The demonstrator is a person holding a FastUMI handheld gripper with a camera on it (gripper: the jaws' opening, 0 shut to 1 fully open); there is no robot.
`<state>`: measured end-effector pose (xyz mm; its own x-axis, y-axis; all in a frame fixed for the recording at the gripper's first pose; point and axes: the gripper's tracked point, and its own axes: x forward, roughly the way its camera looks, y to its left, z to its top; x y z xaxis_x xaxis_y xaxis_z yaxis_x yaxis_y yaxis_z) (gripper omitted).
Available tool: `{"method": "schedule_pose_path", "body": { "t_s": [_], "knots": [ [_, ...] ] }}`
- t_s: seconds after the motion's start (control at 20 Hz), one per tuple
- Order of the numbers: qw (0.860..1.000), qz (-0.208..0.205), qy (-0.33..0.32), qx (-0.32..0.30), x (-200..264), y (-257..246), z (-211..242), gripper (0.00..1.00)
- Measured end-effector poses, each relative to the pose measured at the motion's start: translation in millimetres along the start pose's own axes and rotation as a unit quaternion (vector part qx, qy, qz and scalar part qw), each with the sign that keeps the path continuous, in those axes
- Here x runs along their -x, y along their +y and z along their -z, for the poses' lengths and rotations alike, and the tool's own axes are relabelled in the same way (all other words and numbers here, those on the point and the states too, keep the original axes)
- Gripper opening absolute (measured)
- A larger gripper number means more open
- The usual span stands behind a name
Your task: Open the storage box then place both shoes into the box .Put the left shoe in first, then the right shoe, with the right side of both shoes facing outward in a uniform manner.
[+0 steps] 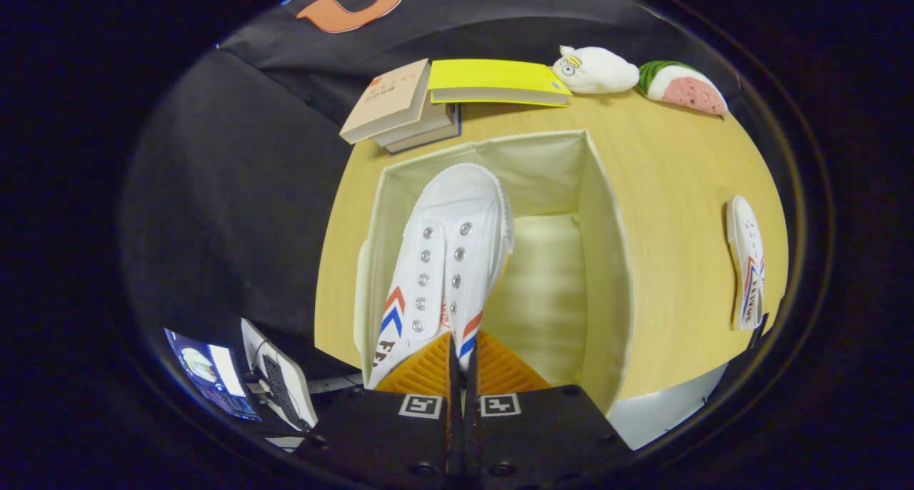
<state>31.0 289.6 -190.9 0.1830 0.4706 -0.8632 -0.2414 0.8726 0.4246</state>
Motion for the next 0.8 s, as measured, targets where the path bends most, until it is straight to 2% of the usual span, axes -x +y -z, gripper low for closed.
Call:
{"method": "schedule_pose_path", "body": {
  "t_s": [0.4,0.6,0.7,0.75,0.8],
  "knots": [
    [0.998,-0.005,0.051,-0.026,-47,-1,8,0.06],
    [0.998,-0.018,0.058,-0.03,-54,-3,-3,0.09],
    [0.998,-0.021,0.056,-0.02,-53,-1,-3,0.23],
    [0.998,-0.022,0.054,-0.015,-52,3,6,0.41],
    [0.999,-0.022,0.047,-0.014,-45,2,-4,0.54]
  ]
}}
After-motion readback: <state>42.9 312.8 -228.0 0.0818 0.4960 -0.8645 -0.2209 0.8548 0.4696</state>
